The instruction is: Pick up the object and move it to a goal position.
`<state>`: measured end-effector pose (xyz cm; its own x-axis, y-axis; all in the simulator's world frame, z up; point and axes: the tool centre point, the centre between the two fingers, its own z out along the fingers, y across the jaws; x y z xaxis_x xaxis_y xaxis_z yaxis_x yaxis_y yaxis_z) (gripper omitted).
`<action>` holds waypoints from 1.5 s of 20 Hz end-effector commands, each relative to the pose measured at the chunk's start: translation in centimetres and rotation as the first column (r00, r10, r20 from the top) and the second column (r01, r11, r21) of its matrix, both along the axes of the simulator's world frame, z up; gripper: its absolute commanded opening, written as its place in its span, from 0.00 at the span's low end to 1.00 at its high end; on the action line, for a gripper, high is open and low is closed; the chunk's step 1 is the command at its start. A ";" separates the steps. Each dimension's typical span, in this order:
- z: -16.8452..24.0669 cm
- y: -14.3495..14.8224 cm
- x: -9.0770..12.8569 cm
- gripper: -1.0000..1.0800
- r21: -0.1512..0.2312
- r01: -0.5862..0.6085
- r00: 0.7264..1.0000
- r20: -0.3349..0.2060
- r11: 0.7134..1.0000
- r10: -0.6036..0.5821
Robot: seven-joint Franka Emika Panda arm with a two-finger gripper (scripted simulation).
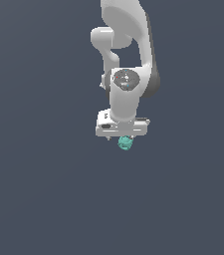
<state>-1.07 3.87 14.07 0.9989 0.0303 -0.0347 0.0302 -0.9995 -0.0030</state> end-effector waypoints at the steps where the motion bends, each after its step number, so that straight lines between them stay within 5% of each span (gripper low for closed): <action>1: 0.0 0.0 0.0 0.96 0.000 0.000 1.000 0.000 1.000 0.000; 11: -0.8 -2.3 -0.3 0.96 0.007 0.024 1.000 -0.020 1.000 -0.024; 30: -2.6 0.2 -1.8 0.96 -0.003 0.213 0.977 0.002 0.977 -0.213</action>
